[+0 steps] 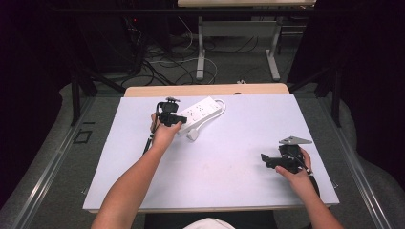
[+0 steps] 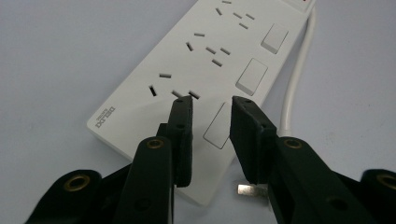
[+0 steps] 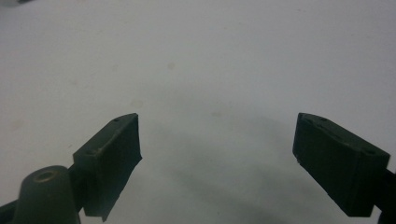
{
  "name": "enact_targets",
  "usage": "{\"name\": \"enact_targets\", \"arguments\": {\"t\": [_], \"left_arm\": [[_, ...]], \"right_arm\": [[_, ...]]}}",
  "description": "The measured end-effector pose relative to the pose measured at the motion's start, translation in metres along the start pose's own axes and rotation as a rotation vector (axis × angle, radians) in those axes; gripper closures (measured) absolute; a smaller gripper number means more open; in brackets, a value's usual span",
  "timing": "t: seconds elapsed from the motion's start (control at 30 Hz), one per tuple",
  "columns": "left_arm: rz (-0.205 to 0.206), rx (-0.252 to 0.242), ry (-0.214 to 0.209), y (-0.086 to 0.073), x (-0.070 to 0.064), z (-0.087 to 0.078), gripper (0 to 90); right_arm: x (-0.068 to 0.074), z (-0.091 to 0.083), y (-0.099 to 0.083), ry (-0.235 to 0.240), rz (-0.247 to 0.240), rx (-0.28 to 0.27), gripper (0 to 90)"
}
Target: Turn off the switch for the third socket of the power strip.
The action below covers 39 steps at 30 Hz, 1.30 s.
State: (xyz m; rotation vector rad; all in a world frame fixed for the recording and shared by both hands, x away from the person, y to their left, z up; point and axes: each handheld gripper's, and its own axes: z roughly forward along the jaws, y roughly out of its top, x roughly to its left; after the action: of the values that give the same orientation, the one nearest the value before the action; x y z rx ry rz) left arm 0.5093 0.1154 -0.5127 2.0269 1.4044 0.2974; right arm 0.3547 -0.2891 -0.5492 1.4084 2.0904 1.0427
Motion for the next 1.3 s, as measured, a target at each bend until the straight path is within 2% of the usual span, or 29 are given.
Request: {"name": "enact_targets", "arguments": {"t": [0.23, 0.27, 0.5, 0.73, 1.17, 1.3], "left_arm": [[-0.001, -0.013, 0.001, 0.000, -0.002, -0.002, 69.6], [0.009, -0.009, 0.008, 0.001, -0.002, -0.003, 69.6], [0.011, -0.022, -0.008, 0.000, -0.004, -0.010, 66.3], [0.045, -0.032, -0.015, 0.000, -0.003, -0.018, 58.5], [0.066, -0.042, -0.038, -0.004, -0.011, -0.025, 54.0], [0.088, -0.043, -0.051, -0.006, -0.013, -0.026, 53.8]], "right_arm": [[0.001, 0.000, 0.000, 0.002, -0.015, -0.002, 14.5], [0.000, 0.000, 0.000, 0.003, -0.016, 0.000, 14.5], [0.000, -0.001, 0.000, -0.002, -0.011, -0.005, 14.5], [0.000, -0.001, 0.001, -0.002, -0.010, -0.006, 14.5], [0.000, -0.002, 0.001, -0.001, -0.011, -0.007, 14.5], [0.000, -0.002, 0.000, -0.005, -0.013, -0.006, 14.5]]}}
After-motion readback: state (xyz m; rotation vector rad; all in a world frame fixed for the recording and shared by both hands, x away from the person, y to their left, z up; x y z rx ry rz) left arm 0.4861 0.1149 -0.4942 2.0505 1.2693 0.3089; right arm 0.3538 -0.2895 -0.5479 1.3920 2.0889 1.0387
